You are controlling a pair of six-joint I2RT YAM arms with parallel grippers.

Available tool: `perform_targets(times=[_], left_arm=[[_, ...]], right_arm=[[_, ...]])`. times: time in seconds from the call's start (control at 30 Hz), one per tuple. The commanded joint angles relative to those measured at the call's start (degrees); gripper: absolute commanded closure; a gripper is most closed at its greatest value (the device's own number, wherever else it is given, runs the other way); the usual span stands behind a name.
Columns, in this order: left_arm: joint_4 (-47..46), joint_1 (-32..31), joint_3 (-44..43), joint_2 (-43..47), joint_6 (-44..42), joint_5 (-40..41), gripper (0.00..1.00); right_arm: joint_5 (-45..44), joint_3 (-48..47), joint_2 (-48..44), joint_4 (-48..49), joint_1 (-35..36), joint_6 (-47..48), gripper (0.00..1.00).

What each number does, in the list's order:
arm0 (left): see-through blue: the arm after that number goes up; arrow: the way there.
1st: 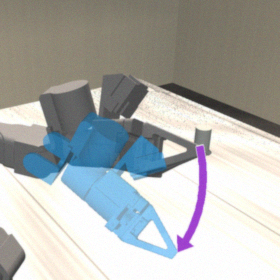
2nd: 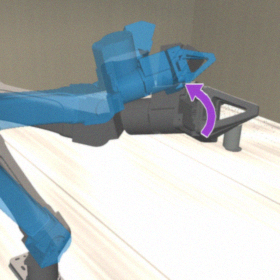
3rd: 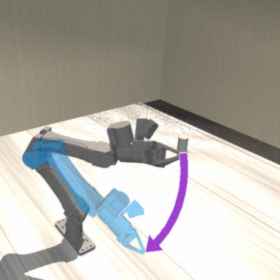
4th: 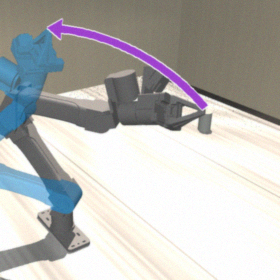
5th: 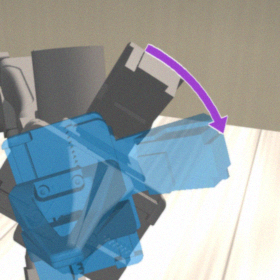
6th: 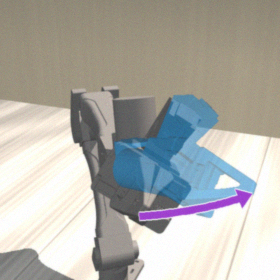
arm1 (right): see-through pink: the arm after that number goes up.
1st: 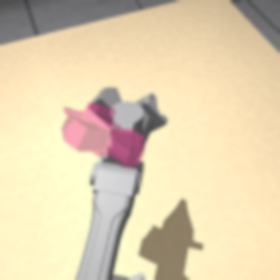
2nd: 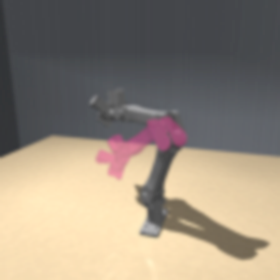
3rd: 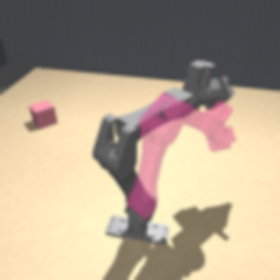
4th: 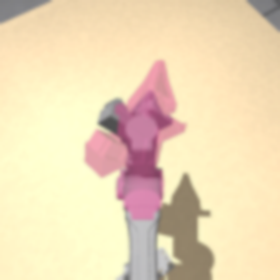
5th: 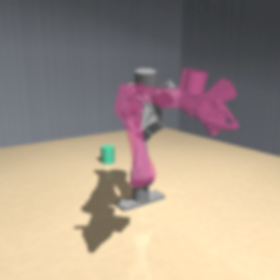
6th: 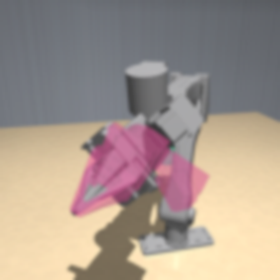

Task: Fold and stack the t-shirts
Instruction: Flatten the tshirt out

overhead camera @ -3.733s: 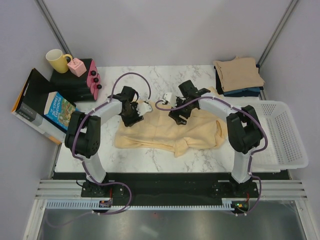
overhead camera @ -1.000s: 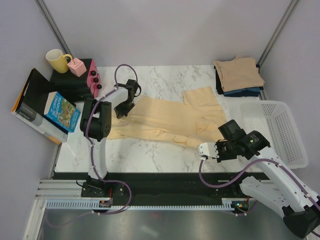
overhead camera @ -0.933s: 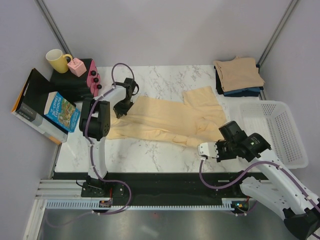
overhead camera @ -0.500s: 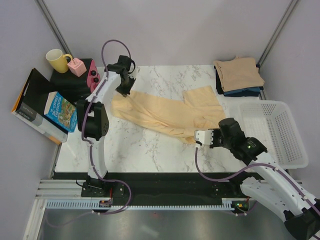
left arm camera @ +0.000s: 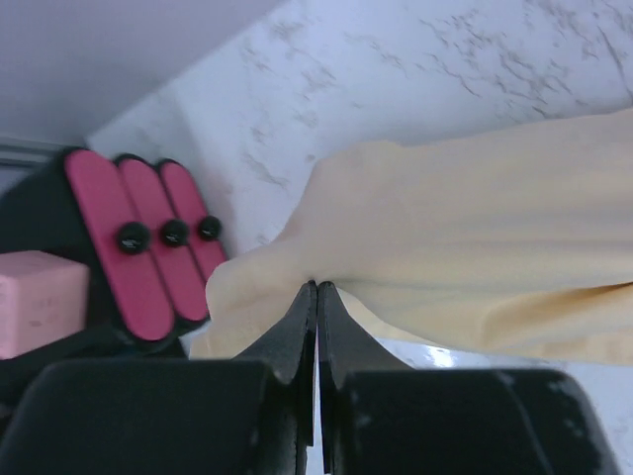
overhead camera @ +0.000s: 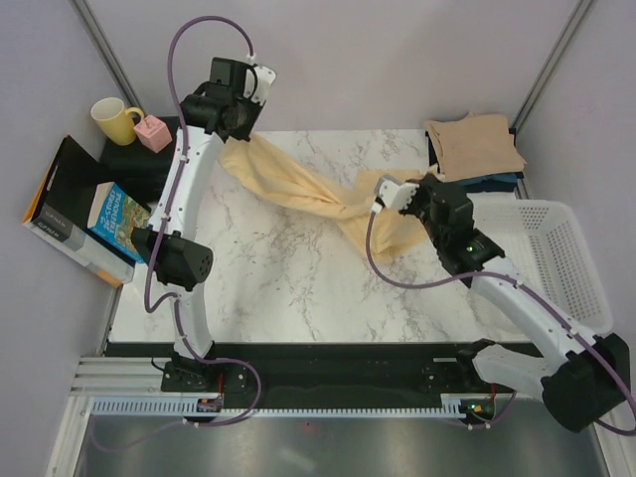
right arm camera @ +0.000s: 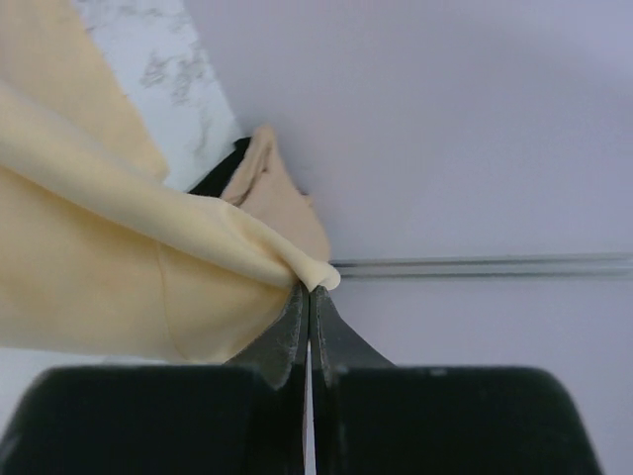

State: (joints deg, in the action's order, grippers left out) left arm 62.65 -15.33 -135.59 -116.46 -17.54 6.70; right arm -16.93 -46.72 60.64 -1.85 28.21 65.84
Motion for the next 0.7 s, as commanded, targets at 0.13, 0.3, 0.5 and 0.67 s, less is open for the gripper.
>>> perform_targets(times=[0.13,0.3,0.5,0.67], left_arm=[[-8.7,5.0,-5.2,6.2,-21.4,11.5,0.98],[-15.6,10.4,-6.0,5.7,-30.5,10.0,0.98],[-22.6,14.1,-9.2,1.8,-34.0,15.3,0.98],[-32.0,15.2,-8.9,2.1,-34.8,19.2,0.98]], right_arm=[[-2.1,-25.2,12.6,10.1,-8.9,-3.6,1.00],[3.2,-37.4,19.5,2.0,-14.7,-1.8,1.00],[4.1,-44.9,25.2,10.1,-19.8,-1.4,1.00],[3.4,-48.4,28.6,19.8,-20.9,1.0,1.00]])
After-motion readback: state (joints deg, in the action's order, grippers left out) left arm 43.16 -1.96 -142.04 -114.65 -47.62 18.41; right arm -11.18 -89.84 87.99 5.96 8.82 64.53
